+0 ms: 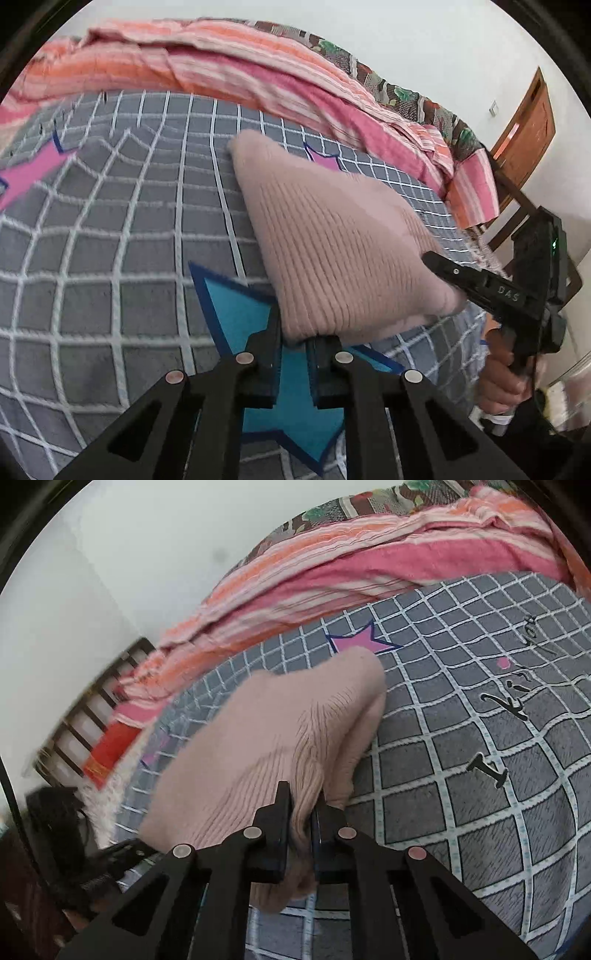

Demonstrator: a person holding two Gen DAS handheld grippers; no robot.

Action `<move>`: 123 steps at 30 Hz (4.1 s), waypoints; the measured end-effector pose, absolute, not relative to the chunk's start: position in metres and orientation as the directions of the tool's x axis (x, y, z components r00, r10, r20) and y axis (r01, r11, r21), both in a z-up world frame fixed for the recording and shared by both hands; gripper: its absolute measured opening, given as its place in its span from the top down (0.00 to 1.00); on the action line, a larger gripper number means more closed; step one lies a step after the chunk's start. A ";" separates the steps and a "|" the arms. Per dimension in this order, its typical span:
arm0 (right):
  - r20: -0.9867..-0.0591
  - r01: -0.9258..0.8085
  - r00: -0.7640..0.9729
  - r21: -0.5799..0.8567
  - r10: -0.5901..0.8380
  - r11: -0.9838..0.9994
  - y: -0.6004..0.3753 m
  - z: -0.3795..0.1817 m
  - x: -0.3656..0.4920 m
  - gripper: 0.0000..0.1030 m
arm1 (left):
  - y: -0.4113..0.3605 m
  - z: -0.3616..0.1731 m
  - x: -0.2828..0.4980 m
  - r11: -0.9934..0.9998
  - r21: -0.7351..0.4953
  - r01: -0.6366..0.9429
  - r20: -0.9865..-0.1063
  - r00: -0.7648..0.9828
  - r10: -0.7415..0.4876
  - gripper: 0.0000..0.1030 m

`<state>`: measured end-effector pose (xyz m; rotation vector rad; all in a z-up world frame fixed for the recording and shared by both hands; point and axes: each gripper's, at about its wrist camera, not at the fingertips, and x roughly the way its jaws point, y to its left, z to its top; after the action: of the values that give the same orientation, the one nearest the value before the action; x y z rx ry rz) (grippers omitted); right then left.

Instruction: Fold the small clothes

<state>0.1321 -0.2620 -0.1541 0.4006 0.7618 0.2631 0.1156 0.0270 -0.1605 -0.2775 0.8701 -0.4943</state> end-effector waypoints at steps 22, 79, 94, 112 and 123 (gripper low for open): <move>-0.589 -0.152 0.667 0.493 0.457 0.857 -0.255 -0.139 0.098 0.64 | -0.045 -0.150 0.088 0.906 0.030 0.423 -0.674 0.678 -0.294 0.41; -0.636 -0.074 0.754 0.161 0.161 0.984 -0.235 -0.140 0.161 0.85 | -0.010 -0.132 0.243 0.928 -0.262 0.265 -0.685 0.626 -0.373 0.50; -0.600 -0.066 0.791 0.115 0.122 0.991 -0.234 -0.168 0.153 0.85 | -0.017 -0.174 0.299 0.956 -0.213 0.199 -0.711 0.640 -0.292 0.46; -0.612 -0.062 0.783 0.105 0.114 0.993 -0.249 -0.133 0.199 0.71 | -0.015 -0.148 0.240 0.930 -0.225 0.291 -0.682 0.634 -0.364 0.45; -0.660 0.006 0.741 0.195 0.127 0.981 -0.271 -0.178 0.218 0.69 | -0.019 -0.162 0.230 0.947 -0.186 0.260 -0.675 0.667 -0.316 0.36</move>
<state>0.2182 -0.2714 -0.1778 0.1896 0.7349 0.0668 0.2303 -0.0193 -0.1619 -0.0760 0.7754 -0.3254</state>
